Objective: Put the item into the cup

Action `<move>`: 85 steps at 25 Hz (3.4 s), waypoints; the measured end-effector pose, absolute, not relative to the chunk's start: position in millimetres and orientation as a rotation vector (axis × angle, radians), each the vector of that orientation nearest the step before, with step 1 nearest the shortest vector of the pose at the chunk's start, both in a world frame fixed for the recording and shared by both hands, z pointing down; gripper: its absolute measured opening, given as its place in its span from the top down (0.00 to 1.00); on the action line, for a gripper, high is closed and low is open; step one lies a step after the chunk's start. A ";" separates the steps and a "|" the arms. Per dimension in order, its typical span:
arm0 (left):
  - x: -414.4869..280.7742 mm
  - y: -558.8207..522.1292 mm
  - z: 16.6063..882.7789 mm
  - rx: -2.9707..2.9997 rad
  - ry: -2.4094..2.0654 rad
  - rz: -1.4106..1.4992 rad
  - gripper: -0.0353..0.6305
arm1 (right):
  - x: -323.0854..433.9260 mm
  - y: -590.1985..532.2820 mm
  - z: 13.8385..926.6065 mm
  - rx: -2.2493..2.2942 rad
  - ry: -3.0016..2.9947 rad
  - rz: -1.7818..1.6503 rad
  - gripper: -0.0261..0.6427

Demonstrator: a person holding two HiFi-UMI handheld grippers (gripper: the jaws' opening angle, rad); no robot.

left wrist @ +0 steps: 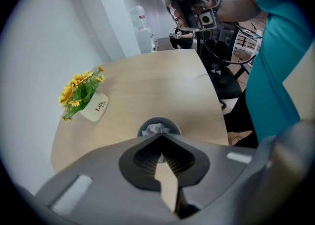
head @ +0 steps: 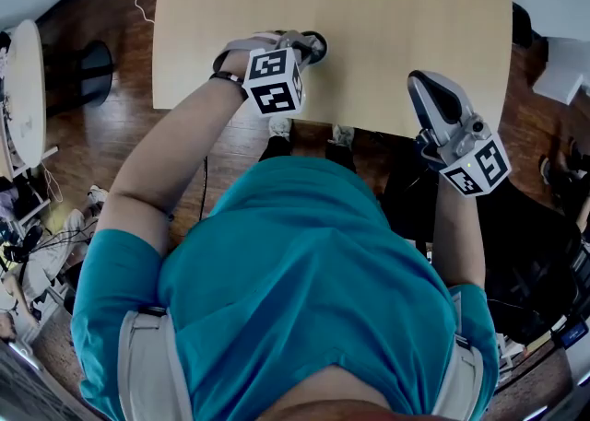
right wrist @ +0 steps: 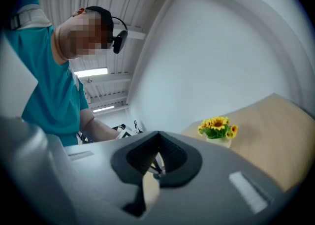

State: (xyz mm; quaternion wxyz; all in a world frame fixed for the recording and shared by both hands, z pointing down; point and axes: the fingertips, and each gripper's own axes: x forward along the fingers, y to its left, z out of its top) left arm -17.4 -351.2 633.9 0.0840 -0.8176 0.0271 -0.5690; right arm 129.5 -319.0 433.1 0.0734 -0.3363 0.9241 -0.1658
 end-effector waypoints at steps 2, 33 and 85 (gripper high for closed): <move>-18.2 -351.5 643.5 -2.430 0.072 -1.727 0.94 | 130.7 -318.0 433.5 -1.012 2.771 -0.500 0.96; -0.2 -375.0 623.2 -2.637 0.270 -1.673 0.84 | 152.5 -314.5 426.8 -1.015 2.742 -0.483 0.96; -135.9 157.6 309.4 -3.152 1.029 0.103 0.94 | 108.8 178.7 311.8 -1.043 2.888 -0.158 0.96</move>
